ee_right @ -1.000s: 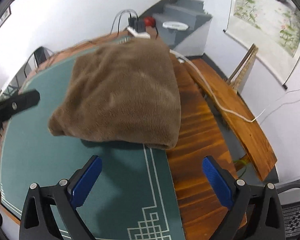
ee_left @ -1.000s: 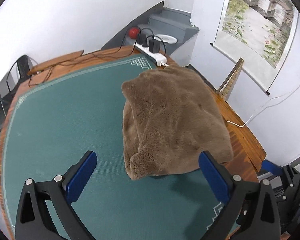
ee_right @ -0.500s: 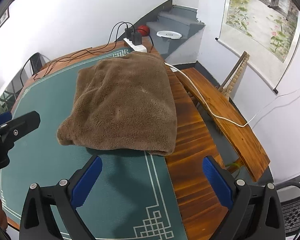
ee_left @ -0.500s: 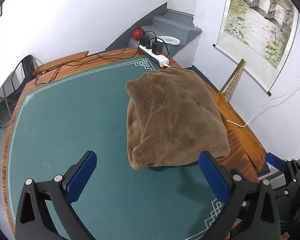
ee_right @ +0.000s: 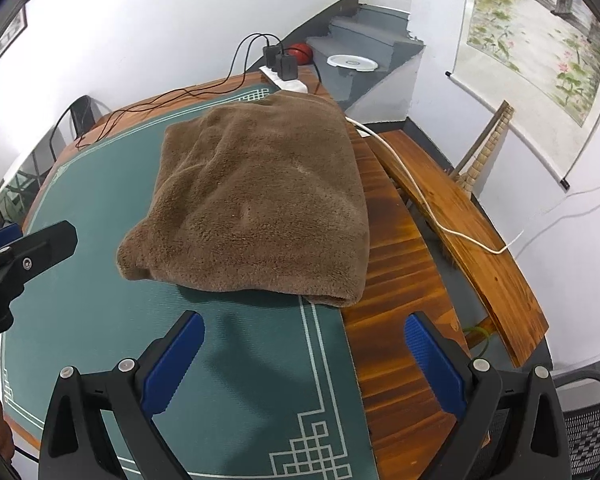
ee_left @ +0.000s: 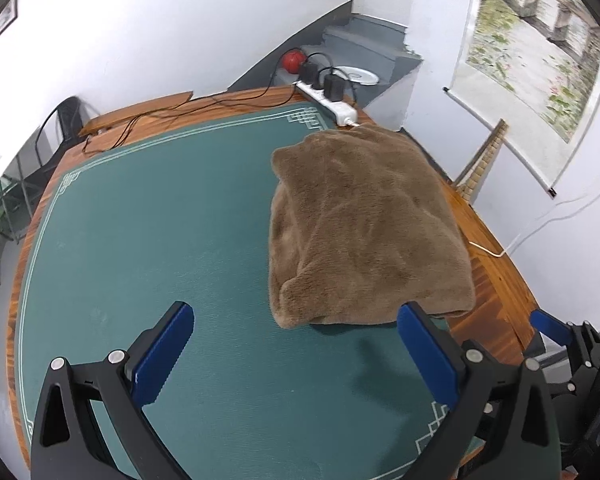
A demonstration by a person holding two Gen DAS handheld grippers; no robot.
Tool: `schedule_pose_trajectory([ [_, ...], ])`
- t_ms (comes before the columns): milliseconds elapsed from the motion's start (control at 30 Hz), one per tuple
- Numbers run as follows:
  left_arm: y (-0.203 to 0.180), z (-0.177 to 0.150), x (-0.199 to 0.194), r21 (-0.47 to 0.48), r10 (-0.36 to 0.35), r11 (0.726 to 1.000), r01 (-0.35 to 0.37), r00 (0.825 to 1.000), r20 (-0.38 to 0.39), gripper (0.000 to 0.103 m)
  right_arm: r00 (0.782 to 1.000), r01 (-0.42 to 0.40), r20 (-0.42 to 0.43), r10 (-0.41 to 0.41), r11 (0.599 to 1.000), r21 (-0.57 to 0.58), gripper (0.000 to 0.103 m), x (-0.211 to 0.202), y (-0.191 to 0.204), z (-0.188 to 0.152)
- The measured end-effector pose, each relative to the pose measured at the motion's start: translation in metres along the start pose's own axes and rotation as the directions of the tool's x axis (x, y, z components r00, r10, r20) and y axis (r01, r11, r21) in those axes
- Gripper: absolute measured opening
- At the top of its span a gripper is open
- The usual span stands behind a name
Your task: Fold towel
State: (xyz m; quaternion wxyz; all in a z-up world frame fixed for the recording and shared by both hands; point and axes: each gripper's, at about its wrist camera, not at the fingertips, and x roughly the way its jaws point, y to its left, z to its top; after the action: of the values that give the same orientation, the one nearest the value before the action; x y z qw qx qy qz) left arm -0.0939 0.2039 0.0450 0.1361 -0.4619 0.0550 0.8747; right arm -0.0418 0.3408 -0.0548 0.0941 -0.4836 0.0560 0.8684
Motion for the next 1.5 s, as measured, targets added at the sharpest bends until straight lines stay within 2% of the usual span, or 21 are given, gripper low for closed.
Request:
schedule_pose_trajectory([
  [133, 0.014, -0.008, 0.02, -0.035, 0.061, 0.997, -0.062, 0.998, -0.026, 0.102, 1.0, 0.008, -0.021, -0.008, 1.0, -0.016, 0.102, 0.015, 0.004, -0.005],
  [267, 0.024, -0.022, 0.045, -0.055, 0.078, 0.995, -0.083, 0.993, -0.088, 0.102, 0.999, 0.026, -0.045, -0.027, 0.999, -0.026, 0.102, 0.032, 0.009, -0.013],
  [400, 0.025, -0.035, 0.06, -0.059, 0.057, 0.996, -0.065, 0.99, -0.129, 0.102, 0.997, 0.041, -0.065, -0.043, 0.998, -0.039, 0.102, 0.049, 0.014, -0.021],
  [567, 0.033, -0.039, 0.063, -0.073, 0.057, 0.995, -0.067, 0.99, -0.131, 0.102, 0.993, 0.051, -0.108, -0.054, 0.998, -0.027, 0.102, 0.078, 0.019, -0.031],
  [767, 0.049, -0.042, 0.071, -0.097, 0.052, 0.993, -0.065, 0.99, -0.13, 0.102, 0.99, 0.069, -0.127, -0.064, 0.997, 0.036, 0.102, 0.116, 0.018, -0.022],
  [967, 0.061, -0.043, 0.103, -0.083, 0.034, 0.996, -0.04, 0.997, -0.076, 0.102, 0.994, 0.085, -0.077, -0.077, 0.992, 0.099, 0.102, 0.14, 0.016, -0.017],
  [1100, 0.069, -0.051, 0.13, -0.071, -0.02, 0.997, 0.016, 0.999, -0.047, 0.102, 0.996, 0.09, -0.028, -0.088, 0.989, 0.114, 0.102, 0.136, 0.02, -0.02],
  [1200, 0.087, -0.057, 0.146, -0.112, -0.053, 0.993, 0.047, 0.997, -0.053, 0.102, 0.995, 0.094, 0.009, -0.096, 0.988, 0.126, 0.102, 0.133, 0.023, -0.022],
  [1333, 0.108, -0.066, 0.151, -0.168, -0.04, 0.985, 0.03, 0.997, -0.059, 0.102, 0.993, 0.098, 0.058, -0.107, 0.985, 0.143, 0.102, 0.128, 0.028, -0.025],
  [1400, 0.115, -0.073, 0.142, -0.177, -0.038, 0.984, 0.033, 0.999, -0.027, 0.102, 0.993, 0.095, 0.062, -0.105, 0.985, 0.145, 0.102, 0.128, 0.025, -0.026],
  [1500, 0.122, -0.085, 0.13, -0.197, 0.0, 0.98, 0.0, 1.0, 0.003, 0.102, 0.994, 0.06, 0.077, -0.072, 0.987, 0.148, 0.102, 0.118, 0.025, -0.027],
])
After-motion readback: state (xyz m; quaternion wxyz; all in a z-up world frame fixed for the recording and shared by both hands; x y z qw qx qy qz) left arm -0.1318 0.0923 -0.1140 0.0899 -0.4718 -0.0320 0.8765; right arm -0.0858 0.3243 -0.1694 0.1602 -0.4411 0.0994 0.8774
